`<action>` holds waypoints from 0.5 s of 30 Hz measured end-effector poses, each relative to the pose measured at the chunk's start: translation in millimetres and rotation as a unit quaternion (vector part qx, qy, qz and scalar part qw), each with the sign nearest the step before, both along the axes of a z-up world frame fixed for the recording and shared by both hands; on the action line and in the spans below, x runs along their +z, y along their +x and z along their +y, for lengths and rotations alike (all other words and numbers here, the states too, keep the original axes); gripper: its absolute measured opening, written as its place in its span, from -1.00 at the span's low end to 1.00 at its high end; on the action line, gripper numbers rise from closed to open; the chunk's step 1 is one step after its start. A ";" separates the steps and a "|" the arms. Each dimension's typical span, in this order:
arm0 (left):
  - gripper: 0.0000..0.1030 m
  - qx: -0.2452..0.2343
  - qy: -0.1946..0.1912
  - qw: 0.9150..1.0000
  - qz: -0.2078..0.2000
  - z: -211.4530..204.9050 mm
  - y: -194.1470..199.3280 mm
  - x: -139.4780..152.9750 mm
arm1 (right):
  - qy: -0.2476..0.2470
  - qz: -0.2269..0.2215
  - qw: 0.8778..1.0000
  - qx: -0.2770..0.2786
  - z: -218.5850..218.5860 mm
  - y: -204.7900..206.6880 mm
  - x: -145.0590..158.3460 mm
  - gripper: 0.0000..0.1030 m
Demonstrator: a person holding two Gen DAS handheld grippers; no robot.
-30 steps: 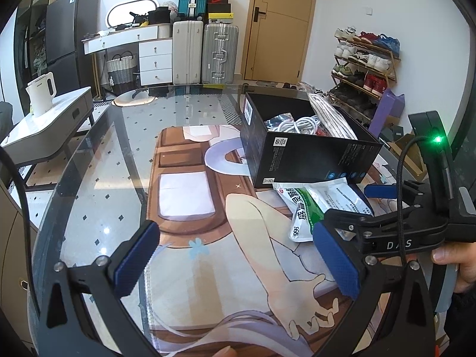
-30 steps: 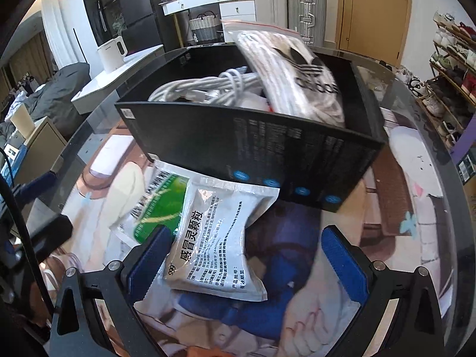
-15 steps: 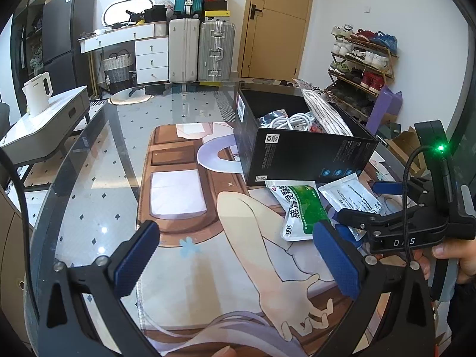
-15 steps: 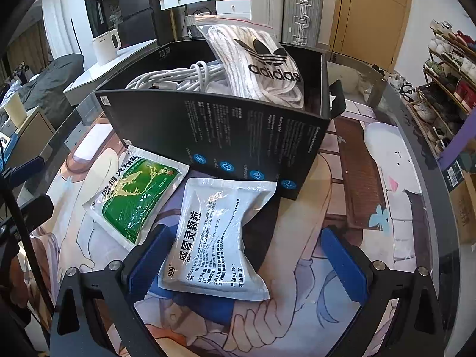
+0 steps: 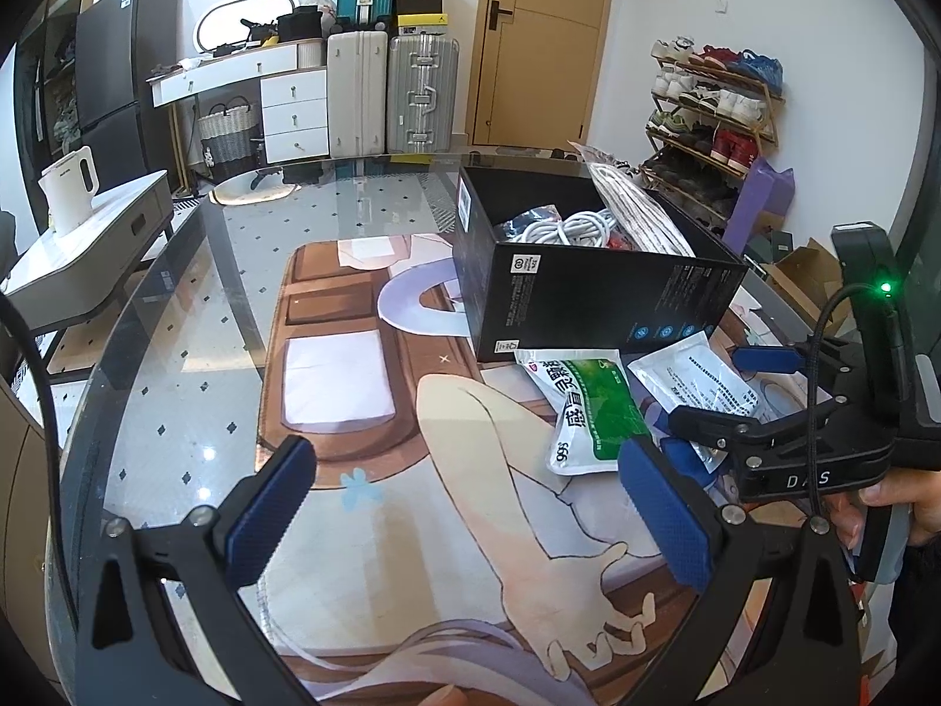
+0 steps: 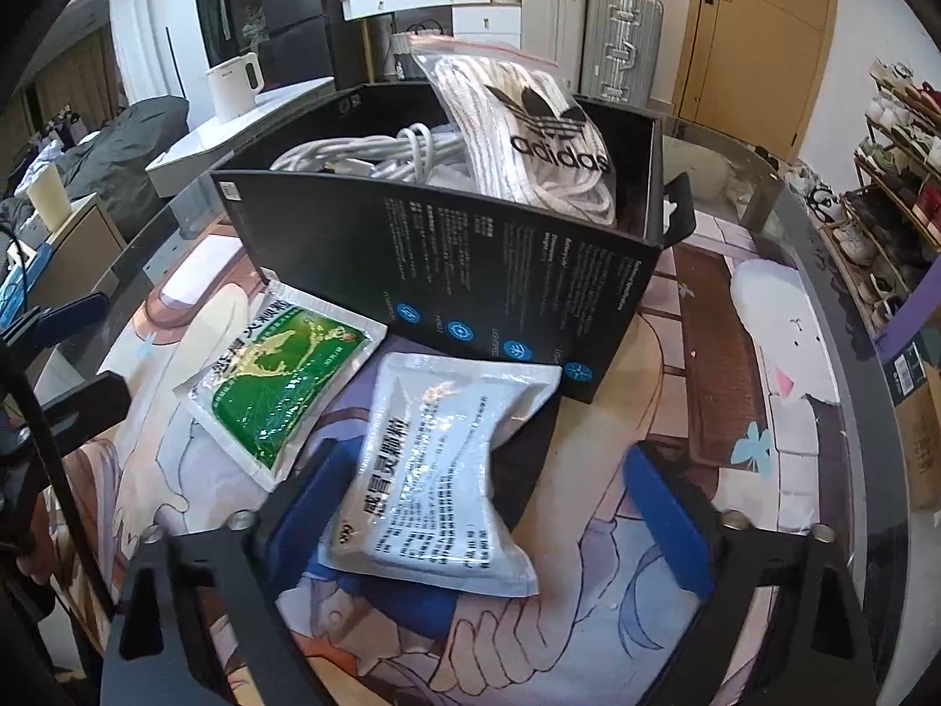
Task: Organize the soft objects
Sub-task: 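Lower the right tool onto the white sachet and close it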
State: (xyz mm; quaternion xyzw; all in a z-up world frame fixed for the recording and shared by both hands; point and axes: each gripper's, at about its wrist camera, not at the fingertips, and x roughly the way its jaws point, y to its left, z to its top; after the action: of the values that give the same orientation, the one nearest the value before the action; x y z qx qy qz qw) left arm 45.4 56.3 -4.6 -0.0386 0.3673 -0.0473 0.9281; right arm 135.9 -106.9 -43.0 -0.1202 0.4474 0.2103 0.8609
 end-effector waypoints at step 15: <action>1.00 -0.011 0.006 1.000 0.009 -13.2 3.7 0.8 | 0.017 -0.012 1.000 0.019 -10.4 -11.1 8.2 -0.32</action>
State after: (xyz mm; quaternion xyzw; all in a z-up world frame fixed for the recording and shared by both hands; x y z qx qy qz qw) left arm 49.1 43.1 -3.8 -0.0291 0.3761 -0.0552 0.9245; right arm 124.8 -117.3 -34.8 -0.1167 0.4312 0.2324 0.8640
